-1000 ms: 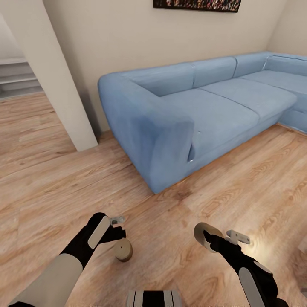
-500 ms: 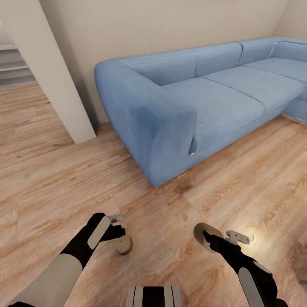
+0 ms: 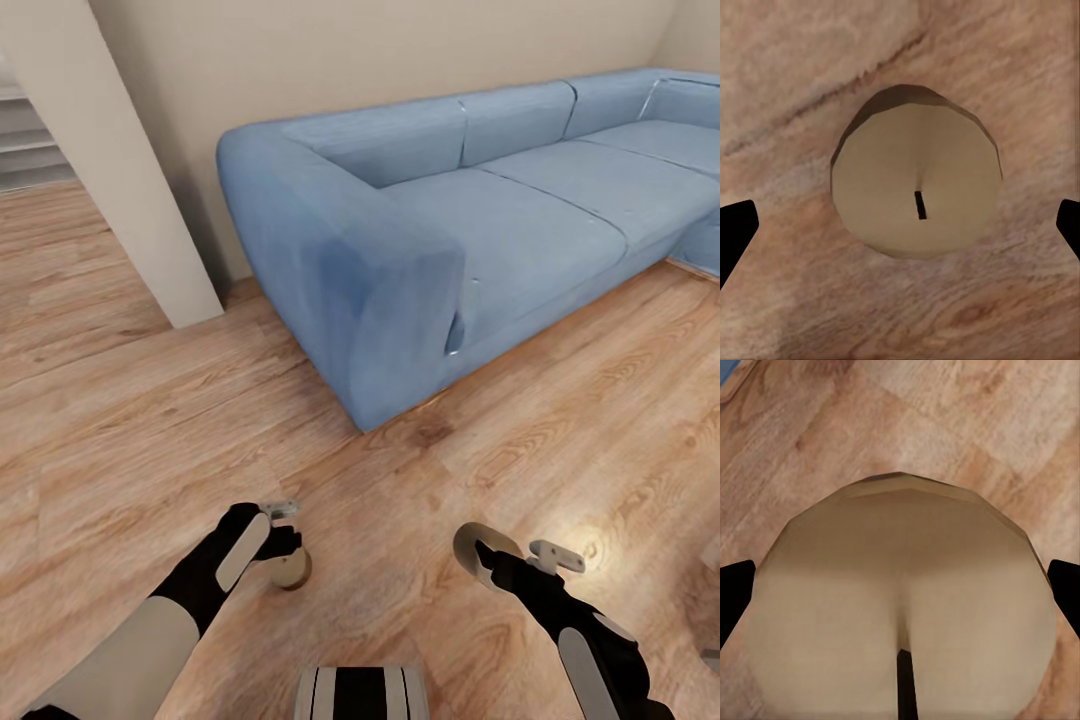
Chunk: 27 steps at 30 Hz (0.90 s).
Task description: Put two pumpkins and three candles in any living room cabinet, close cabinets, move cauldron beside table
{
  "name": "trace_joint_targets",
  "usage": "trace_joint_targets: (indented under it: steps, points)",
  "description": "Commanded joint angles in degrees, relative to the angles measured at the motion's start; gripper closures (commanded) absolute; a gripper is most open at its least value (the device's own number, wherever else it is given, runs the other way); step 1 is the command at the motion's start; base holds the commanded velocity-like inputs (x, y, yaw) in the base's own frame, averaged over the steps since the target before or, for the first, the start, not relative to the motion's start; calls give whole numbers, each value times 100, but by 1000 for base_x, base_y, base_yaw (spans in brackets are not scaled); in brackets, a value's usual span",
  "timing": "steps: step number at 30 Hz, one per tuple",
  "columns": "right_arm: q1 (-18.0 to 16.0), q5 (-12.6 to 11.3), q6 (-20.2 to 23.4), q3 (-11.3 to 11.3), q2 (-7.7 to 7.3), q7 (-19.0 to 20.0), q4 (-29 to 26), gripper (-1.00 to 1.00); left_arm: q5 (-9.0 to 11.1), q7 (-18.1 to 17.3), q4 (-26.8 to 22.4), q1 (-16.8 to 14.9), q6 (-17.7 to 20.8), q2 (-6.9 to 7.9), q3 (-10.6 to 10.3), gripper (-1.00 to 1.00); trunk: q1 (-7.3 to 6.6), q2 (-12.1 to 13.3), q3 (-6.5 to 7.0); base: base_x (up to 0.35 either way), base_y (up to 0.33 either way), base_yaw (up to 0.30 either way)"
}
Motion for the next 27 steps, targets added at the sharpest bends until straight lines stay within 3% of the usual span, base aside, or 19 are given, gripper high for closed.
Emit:
trace_joint_targets:
  steps: [1, 27]
  points:
    - [-2, -60, 22, 5, -3, -50, -7, 100, 52, 52, -5, -3, 6, 1, -19, -100, -1, -2, -4, 8, 0, 0]
    - [-2, -59, 22, 37, 5, -51, -3, 100, 52, 56, 0, -3, -10, -2, -49, -100, -1, -2, -4, 49, 0, 0]
